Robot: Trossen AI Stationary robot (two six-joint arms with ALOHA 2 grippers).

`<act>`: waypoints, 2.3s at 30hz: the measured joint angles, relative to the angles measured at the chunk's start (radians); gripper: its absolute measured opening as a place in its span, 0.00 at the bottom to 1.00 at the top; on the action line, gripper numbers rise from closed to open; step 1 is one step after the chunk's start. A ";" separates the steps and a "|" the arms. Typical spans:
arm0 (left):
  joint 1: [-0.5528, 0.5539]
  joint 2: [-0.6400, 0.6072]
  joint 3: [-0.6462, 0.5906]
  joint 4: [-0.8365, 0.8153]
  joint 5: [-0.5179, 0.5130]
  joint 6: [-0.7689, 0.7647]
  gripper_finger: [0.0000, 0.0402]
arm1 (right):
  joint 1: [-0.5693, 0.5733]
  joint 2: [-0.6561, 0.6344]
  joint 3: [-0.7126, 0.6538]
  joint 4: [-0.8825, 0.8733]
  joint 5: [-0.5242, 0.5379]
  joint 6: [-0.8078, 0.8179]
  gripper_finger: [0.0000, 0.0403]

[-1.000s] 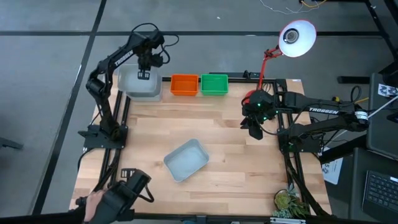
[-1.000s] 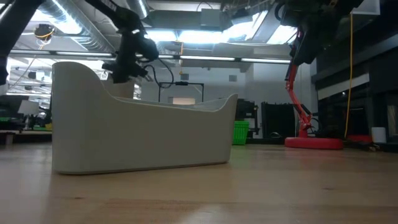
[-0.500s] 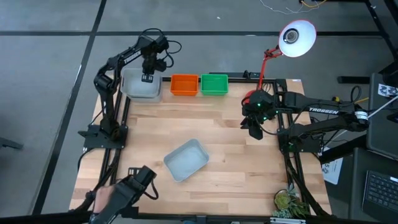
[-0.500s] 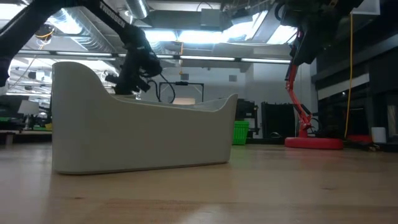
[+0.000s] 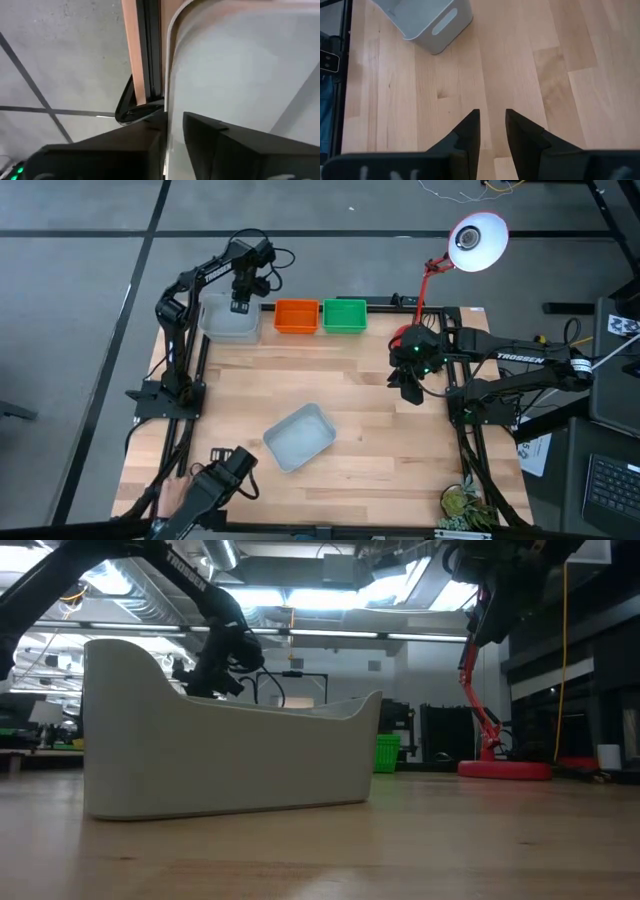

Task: Stack baskets by color
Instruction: Stack the left gray bin on the top gray bin, then stack the gray bin on the top gray bin

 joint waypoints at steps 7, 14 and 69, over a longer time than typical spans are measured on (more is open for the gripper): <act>-0.016 0.000 0.035 -0.038 -0.153 -0.046 0.19 | 0.000 0.000 0.000 0.000 0.000 -0.022 0.23; -0.085 -0.005 0.220 -0.096 0.170 -0.422 0.18 | 0.000 0.000 0.000 0.000 0.000 -0.018 0.23; -1.184 -0.194 -0.270 0.250 0.180 -1.560 0.39 | 0.055 0.000 0.000 -0.054 -0.002 -0.095 0.23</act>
